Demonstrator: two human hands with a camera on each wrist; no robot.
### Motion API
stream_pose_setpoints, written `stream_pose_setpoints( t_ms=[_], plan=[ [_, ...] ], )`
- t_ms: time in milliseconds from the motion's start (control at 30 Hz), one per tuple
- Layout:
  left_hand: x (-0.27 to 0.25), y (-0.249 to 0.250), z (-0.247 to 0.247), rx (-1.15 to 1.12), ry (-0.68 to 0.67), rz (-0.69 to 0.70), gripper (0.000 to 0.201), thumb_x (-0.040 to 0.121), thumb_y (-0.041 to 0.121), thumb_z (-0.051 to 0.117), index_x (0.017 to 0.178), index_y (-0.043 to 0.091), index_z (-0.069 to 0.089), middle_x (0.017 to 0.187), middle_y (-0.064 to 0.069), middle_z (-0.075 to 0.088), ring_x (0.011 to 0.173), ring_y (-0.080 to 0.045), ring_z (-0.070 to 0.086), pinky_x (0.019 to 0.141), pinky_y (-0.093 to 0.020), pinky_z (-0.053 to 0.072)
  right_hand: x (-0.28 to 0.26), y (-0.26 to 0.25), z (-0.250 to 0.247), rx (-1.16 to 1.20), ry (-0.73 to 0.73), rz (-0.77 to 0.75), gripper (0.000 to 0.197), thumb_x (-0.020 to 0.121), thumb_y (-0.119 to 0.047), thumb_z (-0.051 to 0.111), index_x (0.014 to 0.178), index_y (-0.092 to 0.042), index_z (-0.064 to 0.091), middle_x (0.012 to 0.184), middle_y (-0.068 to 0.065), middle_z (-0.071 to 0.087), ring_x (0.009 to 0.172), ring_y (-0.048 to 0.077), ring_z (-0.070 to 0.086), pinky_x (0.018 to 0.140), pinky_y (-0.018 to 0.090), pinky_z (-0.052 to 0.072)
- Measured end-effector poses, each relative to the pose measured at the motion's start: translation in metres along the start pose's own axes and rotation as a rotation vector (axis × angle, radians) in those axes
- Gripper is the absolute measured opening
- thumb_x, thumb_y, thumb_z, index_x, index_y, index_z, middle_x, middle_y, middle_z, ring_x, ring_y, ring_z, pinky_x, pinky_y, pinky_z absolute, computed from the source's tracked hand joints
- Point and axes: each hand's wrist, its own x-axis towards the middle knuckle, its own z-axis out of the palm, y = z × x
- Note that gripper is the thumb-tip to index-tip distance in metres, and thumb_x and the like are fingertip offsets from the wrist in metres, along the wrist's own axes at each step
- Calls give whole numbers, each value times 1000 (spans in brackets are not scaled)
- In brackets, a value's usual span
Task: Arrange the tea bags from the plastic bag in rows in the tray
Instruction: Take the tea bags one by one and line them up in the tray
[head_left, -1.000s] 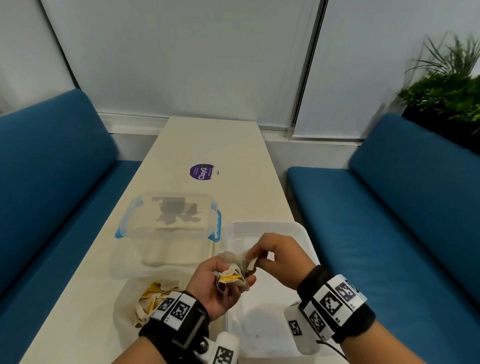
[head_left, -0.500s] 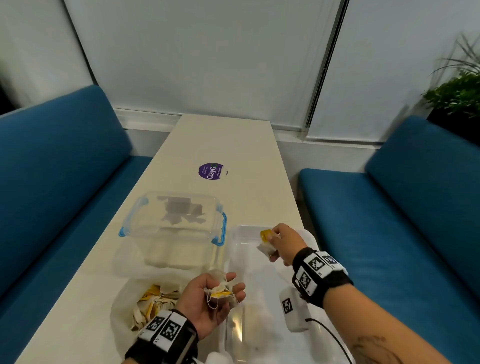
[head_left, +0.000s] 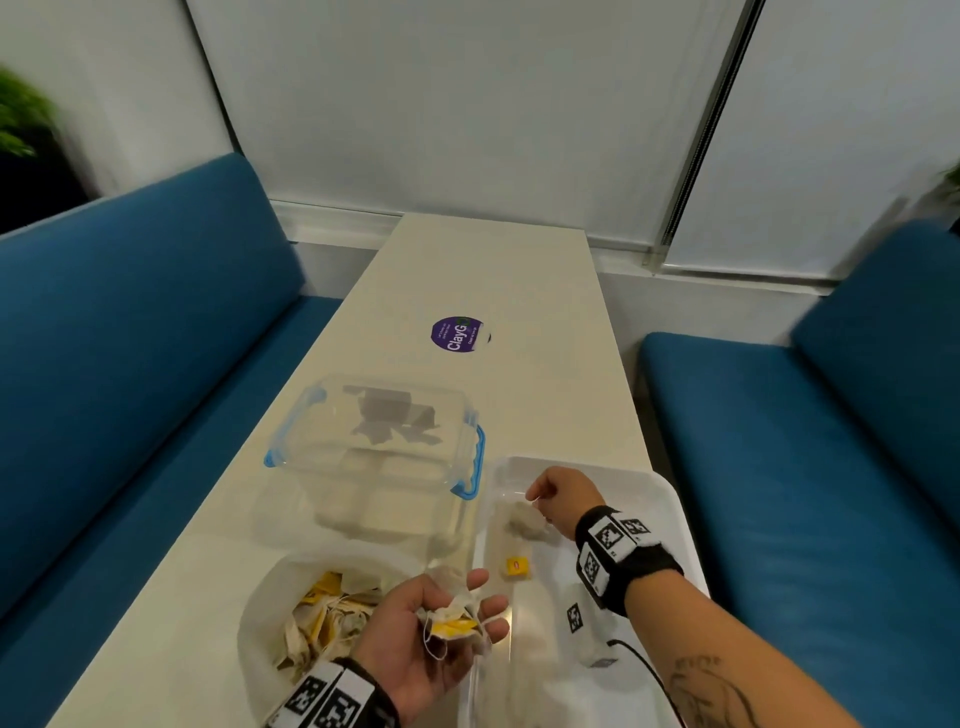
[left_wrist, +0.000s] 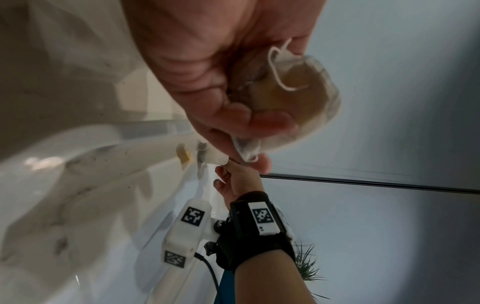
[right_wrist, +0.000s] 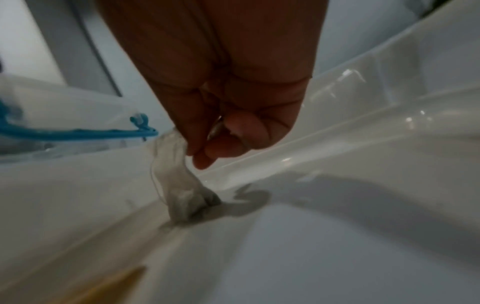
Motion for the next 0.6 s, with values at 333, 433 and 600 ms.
stream_pose_setpoints(
  t_ms=[333,433,600],
  plan=[
    [1,0,-3,32,-5,0,43,65,8,44,102,-4,61,80,-27,69,55,-36,66,39,-27,50,-23,-12,-7,-445,-92,-88,11,84,-16,58,88,-12,67,96,4,66,93,21,61,86,33,52],
    [3,-1,-4,57,-4,-15,45,66,8,45,106,-3,61,82,-27,69,57,-35,67,38,-28,50,-28,-16,14,-620,-284,-81,24,80,-18,67,102,-10,63,108,8,66,99,26,62,88,35,52],
    [2,-3,-2,66,-22,-28,45,68,5,42,109,-4,58,82,-26,69,56,-35,67,34,-27,49,-21,-18,36,-699,-304,-9,33,78,-24,71,106,-7,65,100,7,64,99,28,64,86,35,53]
  ],
)
